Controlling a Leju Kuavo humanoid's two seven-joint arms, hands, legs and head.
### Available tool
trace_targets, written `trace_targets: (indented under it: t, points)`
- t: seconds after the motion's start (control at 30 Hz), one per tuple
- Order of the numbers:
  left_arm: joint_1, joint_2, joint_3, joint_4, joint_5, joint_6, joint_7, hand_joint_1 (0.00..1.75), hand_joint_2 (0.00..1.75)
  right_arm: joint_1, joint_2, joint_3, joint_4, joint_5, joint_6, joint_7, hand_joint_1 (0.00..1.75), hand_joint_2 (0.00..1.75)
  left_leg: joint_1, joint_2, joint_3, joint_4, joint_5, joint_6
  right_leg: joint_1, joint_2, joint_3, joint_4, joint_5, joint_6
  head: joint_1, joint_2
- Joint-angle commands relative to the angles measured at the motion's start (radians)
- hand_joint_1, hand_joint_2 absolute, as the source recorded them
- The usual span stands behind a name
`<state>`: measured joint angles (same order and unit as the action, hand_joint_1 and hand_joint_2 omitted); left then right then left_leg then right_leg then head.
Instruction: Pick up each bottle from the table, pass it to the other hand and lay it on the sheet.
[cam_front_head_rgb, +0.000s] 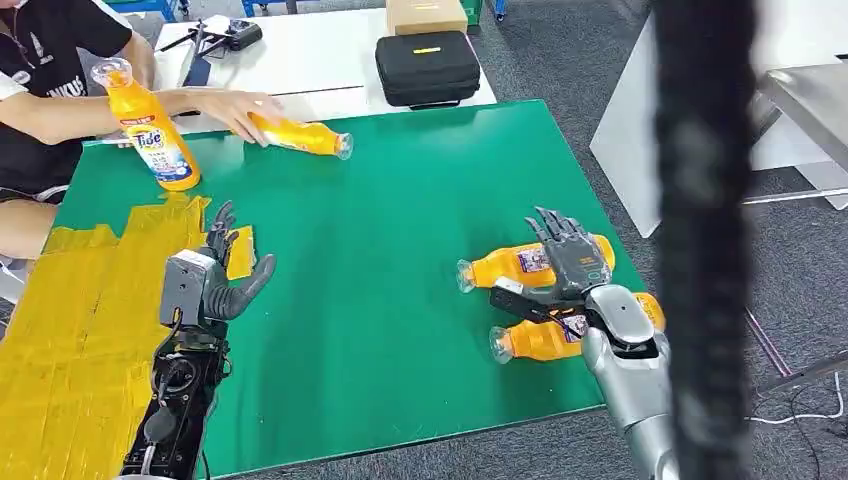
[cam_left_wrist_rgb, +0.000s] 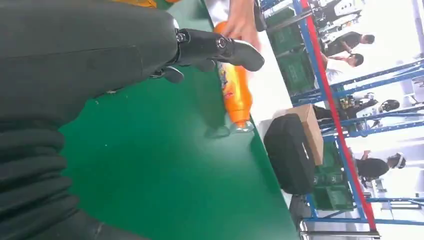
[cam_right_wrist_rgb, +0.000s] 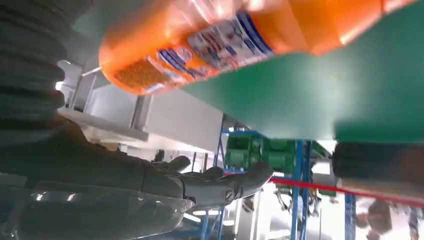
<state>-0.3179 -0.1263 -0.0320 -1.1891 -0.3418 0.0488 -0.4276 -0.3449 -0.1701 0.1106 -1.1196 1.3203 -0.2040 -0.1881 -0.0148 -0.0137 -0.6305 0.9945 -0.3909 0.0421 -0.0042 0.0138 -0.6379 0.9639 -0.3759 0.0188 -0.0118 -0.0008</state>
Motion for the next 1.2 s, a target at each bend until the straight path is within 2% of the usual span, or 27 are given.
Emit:
trace_targets:
  t: [0.03, 0.13, 0.17, 0.27, 0.57, 0.73, 0.9, 0.93, 0.97, 1.0, 1.07, 1.1, 1.2]
  points:
    - [-0.021, 0.019, -0.013, 0.038, 0.032, -0.003, 0.021, 0.0, 1.75, -0.12, -0.014, -0.008, 0.247, 0.058, 0.045, 0.064, 0.0, 1.75, 0.0, 0.002, 0.005, 0.0, -0.002, -0.002, 0.0, 0.0, 0.005, 0.0, -0.002, 0.0, 0.0, 0.0]
    - [-0.021, 0.02, -0.014, 0.042, 0.034, -0.004, 0.022, 0.0, 1.75, -0.132, -0.013, -0.019, 0.272, 0.047, 0.05, 0.061, 0.0, 1.75, 0.001, 0.003, 0.009, 0.002, -0.005, -0.005, 0.001, 0.0, 0.009, 0.001, -0.004, 0.0, 0.0, 0.0]
    - [-0.021, 0.018, -0.013, 0.043, 0.039, -0.003, 0.022, 0.0, 1.75, -0.139, -0.014, -0.02, 0.292, 0.048, 0.057, 0.06, 0.0, 1.75, 0.001, 0.002, 0.007, 0.001, -0.003, -0.003, 0.001, 0.0, 0.007, 0.0, -0.003, 0.0, 0.0, 0.0]
    - [-0.024, 0.017, -0.016, 0.044, 0.045, -0.001, 0.025, 0.0, 1.75, -0.177, -0.02, -0.013, 0.377, 0.105, 0.048, 0.13, 0.0, 1.75, 0.001, 0.002, 0.006, 0.0, -0.003, -0.003, 0.001, 0.0, 0.006, 0.0, -0.002, 0.0, 0.0, 0.0]
    - [-0.035, 0.013, -0.029, 0.071, 0.058, 0.001, 0.028, 0.0, 1.75, -0.257, -0.024, -0.032, 0.563, 0.097, 0.028, 0.128, 0.0, 1.75, 0.0, 0.001, 0.005, 0.0, -0.002, -0.002, 0.0, 0.0, 0.005, 0.0, -0.002, 0.0, 0.0, 0.0]
    - [-0.052, 0.006, -0.051, 0.095, 0.068, 0.0, 0.024, 0.0, 1.75, -0.308, -0.018, -0.062, 0.703, 0.048, 0.087, 0.088, 0.0, 1.75, 0.0, 0.0, 0.004, 0.0, -0.001, -0.002, 0.001, -0.002, 0.004, 0.0, -0.001, 0.0, 0.0, 0.0]
    - [-0.055, 0.005, -0.056, 0.098, 0.071, 0.001, 0.022, 0.0, 1.75, -0.317, -0.018, -0.068, 0.722, 0.04, 0.091, 0.081, 0.0, 1.75, 0.001, -0.001, 0.007, 0.0, -0.002, -0.002, 0.001, -0.003, 0.007, -0.001, -0.002, 0.0, 0.0, 0.0]
    - [-0.056, 0.004, -0.057, 0.098, 0.072, 0.001, 0.022, 0.0, 1.75, -0.318, -0.017, -0.068, 0.724, 0.039, 0.091, 0.083, 0.4, 1.75, 0.001, -0.001, 0.005, 0.0, -0.001, -0.002, 0.001, -0.002, 0.005, -0.001, -0.001, 0.0, 0.0, 0.0]
    - [-0.056, 0.002, -0.058, 0.1, 0.074, 0.001, 0.022, 0.0, 1.75, -0.324, -0.015, -0.069, 0.734, 0.039, 0.092, 0.086, 1.4, 1.75, 0.001, -0.001, 0.007, 0.0, -0.002, -0.003, 0.001, -0.003, 0.008, -0.001, -0.003, 0.0, 0.0, 0.0]
    - [-0.056, 0.002, -0.059, 0.101, 0.075, 0.002, 0.022, 0.0, 1.75, -0.327, -0.015, -0.07, 0.738, 0.038, 0.096, 0.086, 1.52, 1.75, 0.001, -0.001, 0.007, 0.0, -0.001, -0.002, 0.001, -0.003, 0.007, -0.001, -0.002, 0.0, 0.0, 0.0]
    - [-0.056, 0.002, -0.059, 0.101, 0.075, 0.002, 0.022, 0.0, 1.75, -0.327, -0.015, -0.07, 0.738, 0.038, 0.096, 0.086, 1.52, 1.75, 0.001, -0.001, 0.006, 0.0, -0.001, -0.002, 0.001, -0.003, 0.007, -0.001, -0.002, 0.0, 0.0, 0.0]
    - [-0.055, 0.0, -0.06, 0.105, 0.077, 0.002, 0.023, 0.0, 1.75, -0.332, -0.013, -0.07, 0.747, 0.037, 0.098, 0.087, 1.69, 1.75, 0.001, -0.001, 0.009, 0.0, -0.002, -0.003, 0.001, -0.003, 0.009, 0.0, -0.003, 0.0, 0.0, 0.0]
    - [-0.053, 0.002, -0.066, 0.107, 0.083, 0.008, 0.021, 0.0, 1.75, -0.343, -0.011, -0.059, 0.774, 0.052, 0.084, 0.102, 1.75, 1.75, 0.002, -0.001, 0.011, 0.001, -0.004, -0.004, 0.002, -0.003, 0.012, 0.0, -0.004, 0.0, 0.0, 0.0]
